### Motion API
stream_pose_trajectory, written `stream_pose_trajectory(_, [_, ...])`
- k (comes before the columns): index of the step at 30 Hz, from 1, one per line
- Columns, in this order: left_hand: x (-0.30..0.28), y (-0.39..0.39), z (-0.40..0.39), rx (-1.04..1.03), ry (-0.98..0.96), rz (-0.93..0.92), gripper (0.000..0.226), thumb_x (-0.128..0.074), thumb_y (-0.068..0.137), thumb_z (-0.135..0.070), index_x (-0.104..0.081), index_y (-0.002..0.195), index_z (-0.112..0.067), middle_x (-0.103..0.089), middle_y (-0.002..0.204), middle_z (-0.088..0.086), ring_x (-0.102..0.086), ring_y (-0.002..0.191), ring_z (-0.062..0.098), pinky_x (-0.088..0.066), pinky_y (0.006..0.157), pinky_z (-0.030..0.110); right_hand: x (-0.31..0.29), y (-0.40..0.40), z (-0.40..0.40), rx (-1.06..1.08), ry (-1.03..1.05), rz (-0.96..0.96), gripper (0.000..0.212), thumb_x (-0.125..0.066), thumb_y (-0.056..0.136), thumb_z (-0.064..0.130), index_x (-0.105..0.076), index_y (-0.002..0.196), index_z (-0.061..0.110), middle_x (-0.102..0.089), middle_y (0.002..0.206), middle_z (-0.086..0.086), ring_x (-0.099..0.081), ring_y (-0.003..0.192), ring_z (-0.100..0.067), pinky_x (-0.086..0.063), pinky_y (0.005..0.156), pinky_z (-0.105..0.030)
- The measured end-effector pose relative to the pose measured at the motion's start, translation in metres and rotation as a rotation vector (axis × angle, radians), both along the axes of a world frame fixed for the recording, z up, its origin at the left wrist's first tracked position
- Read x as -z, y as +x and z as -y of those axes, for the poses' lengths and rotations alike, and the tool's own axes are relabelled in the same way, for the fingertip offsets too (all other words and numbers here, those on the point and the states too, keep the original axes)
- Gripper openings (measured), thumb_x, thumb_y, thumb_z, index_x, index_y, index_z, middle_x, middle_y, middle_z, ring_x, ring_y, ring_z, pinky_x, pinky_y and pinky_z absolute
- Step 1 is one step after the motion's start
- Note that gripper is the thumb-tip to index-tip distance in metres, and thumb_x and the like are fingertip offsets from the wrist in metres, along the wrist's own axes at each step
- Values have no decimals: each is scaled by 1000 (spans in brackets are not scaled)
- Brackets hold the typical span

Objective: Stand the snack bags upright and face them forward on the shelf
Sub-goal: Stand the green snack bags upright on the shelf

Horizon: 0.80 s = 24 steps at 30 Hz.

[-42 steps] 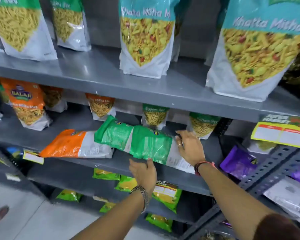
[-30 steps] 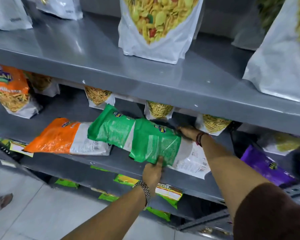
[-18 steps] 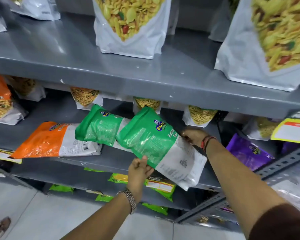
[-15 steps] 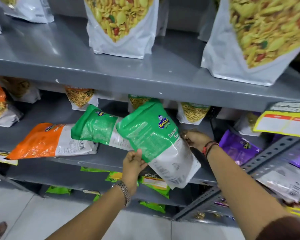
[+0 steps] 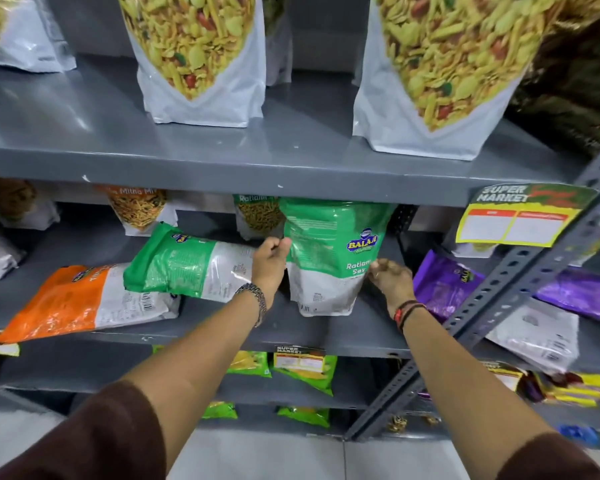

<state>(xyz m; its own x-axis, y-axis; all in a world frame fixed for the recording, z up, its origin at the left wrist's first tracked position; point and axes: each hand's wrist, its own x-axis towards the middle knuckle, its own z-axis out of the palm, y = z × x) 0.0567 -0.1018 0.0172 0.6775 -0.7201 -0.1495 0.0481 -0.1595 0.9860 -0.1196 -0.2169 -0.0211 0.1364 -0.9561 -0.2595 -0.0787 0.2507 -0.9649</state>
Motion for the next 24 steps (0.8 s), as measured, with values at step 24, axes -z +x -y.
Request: stream_pose_trajectory(24, [40,-41,64,258,292,-383,56,-44,89,-50,-64,113,-4,-63,125,18,-62,110,29,-50,95,40,38,-7,-50,-307,-36,-178,30,-54,90,34,-65,68,17,-72,83,-15,-70,79,-27,-57,82,-39])
